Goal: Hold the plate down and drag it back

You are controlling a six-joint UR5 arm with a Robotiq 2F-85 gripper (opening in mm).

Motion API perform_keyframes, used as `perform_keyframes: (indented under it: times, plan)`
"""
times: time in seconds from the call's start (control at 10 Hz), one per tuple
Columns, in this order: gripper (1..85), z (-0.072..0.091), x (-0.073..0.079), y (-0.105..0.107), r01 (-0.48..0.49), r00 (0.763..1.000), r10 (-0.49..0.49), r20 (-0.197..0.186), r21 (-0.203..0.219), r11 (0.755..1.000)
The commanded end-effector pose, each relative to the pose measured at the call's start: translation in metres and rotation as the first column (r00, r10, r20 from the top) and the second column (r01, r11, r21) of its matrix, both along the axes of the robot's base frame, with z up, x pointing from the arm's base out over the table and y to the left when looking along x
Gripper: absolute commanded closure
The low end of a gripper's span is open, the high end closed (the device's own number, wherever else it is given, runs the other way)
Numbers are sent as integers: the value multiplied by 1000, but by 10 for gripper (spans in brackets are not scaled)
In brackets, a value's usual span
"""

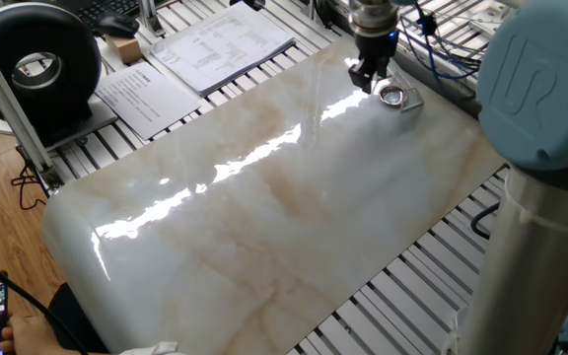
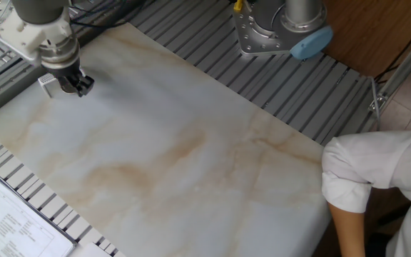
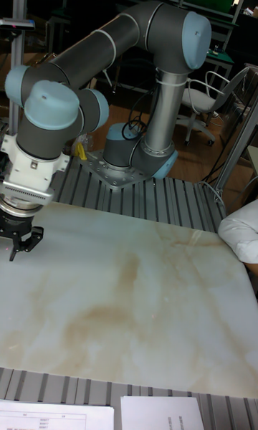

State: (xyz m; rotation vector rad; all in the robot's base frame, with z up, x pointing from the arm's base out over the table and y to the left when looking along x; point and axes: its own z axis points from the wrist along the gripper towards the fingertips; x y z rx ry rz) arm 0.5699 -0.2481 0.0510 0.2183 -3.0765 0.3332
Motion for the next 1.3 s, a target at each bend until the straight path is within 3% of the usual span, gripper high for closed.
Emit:
perform_keyframes:
  times: [0.0, 0.2, 0.5, 0.9, 1.2]
  plan:
    - [343, -2, -8, -9, 4, 1000, -4, -8, 22, 1000]
    - [347, -6, -12, 7, 35, 999, -34, -20, 76, 997]
    - [353, -32, -12, 6, 31, 999, -30, -16, 67, 997]
    - [357, -28, -15, 2, 31, 999, -30, -22, 59, 998]
    - [380, -37, -18, -5, 18, 999, -17, -27, 35, 999]
